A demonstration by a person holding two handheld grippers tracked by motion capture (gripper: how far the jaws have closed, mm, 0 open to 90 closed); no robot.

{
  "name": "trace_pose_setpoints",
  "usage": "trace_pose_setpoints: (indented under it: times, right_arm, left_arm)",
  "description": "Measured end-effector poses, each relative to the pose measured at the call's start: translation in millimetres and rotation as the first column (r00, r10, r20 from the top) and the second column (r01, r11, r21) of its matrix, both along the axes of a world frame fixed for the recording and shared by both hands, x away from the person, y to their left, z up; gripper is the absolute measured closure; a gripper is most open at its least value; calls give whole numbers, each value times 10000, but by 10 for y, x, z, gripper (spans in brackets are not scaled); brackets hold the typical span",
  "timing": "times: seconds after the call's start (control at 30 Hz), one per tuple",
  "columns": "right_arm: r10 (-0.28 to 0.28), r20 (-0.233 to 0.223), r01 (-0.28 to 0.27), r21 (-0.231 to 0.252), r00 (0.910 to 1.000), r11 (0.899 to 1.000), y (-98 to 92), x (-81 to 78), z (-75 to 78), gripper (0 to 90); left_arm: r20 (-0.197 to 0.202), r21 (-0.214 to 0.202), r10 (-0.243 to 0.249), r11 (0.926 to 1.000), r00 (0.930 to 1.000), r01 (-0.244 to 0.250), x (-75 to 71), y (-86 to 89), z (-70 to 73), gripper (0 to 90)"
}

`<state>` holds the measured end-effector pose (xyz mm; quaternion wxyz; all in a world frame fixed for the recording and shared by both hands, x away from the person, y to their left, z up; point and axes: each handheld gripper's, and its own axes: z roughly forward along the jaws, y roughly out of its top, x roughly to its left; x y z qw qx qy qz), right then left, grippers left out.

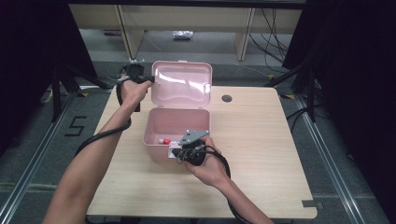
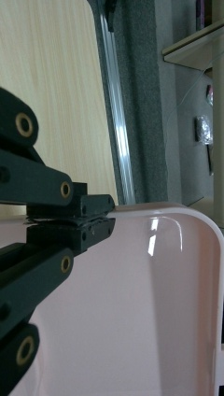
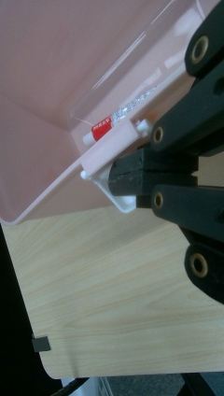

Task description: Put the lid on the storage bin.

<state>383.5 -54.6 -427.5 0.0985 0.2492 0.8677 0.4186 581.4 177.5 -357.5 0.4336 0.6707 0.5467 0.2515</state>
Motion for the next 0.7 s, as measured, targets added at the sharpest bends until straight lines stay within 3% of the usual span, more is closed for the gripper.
trace_pose_setpoints:
  times: [0.4,0.7]
  right_arm:
    - [28,-36,-28,34,10000,10000,-2,7,0,900]
    - [60,11,-60,4,10000,10000,-1,11,2,900]
  left_arm:
    - [362,-292,-19,9996,9993,29,-125,41,36,883]
    - [579,-257,-93,9996,9983,108,-191,62,51,884]
